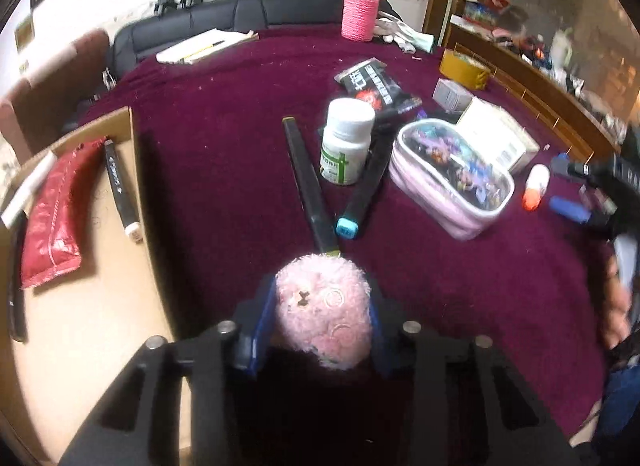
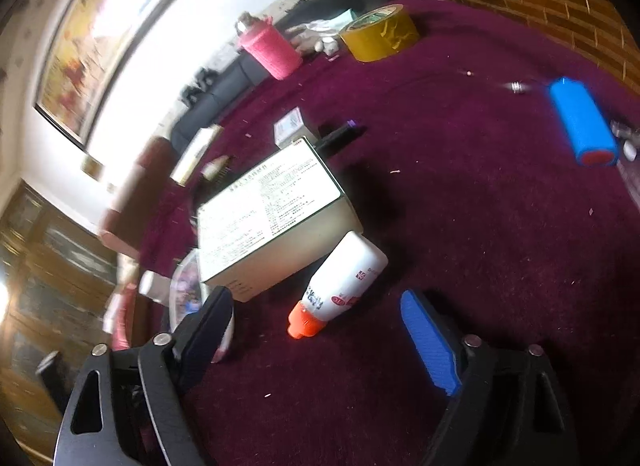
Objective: Organize objects
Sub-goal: 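Grasp the pink plush toy with the left gripper while the right grasps the white orange-capped bottle, then carry the plush toy and bottle over the cardboard box with both grippers, then open the left gripper to drop the plush toy while the right drops the bottle, then move both open grippers back over the table toward the remaining items, then grasp the clear cartoon pouch with the left gripper while the right grasps the green-white medicine box, then carry the pouch and medicine box over the cardboard box with both grippers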
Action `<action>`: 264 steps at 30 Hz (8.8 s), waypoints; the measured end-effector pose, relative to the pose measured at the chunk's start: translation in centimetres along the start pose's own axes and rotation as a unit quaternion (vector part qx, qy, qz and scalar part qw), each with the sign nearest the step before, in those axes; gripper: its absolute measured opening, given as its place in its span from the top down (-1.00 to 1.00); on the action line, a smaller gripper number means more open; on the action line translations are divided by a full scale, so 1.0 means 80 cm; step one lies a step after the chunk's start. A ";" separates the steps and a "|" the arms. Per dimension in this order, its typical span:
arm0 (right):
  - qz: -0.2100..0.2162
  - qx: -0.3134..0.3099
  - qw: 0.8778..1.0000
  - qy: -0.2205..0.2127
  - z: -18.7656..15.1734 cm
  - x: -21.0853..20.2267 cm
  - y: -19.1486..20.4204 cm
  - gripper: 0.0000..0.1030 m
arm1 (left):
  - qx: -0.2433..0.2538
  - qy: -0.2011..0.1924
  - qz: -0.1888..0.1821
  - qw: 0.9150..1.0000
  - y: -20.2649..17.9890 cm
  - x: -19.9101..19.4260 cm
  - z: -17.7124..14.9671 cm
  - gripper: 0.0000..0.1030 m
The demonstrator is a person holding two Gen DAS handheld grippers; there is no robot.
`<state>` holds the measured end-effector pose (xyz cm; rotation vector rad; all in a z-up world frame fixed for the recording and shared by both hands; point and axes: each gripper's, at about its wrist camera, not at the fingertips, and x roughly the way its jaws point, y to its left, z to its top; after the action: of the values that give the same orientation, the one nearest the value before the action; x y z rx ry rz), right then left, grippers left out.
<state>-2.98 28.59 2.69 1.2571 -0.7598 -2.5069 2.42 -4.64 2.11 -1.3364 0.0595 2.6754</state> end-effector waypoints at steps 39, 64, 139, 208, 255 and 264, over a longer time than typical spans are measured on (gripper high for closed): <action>0.099 -0.199 0.973 0.060 -0.078 -0.016 0.218 0.37 | -0.121 -0.101 -0.102 0.982 0.094 -0.120 -0.007 0.34; 0.079 -0.333 0.926 0.161 -0.123 0.163 0.444 0.36 | -0.218 -0.020 -0.016 0.976 0.299 -0.084 -0.010 0.34; -0.017 -0.160 0.970 0.184 0.084 0.083 0.076 -0.62 | -0.072 0.041 -0.138 0.987 -0.001 -0.026 0.021 -0.23; -0.022 -0.539 0.836 0.097 -0.129 -0.098 0.140 -0.87 | -0.091 0.060 -0.158 0.981 -0.033 0.002 0.026 -0.66; 0.110 -0.335 0.925 0.143 -0.088 0.012 0.296 -0.57 | -0.190 -0.077 -0.104 0.973 0.152 -0.148 -0.002 -0.66; 0.144 -0.336 0.915 0.171 -0.125 0.059 0.373 -0.57 | -0.235 -0.061 -0.050 0.969 0.233 -0.153 -0.044 -0.66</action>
<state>1.54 -1.88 10.84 1.1596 0.0223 -1.9577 9.63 -24.86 9.19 -1.2329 -0.6764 2.7784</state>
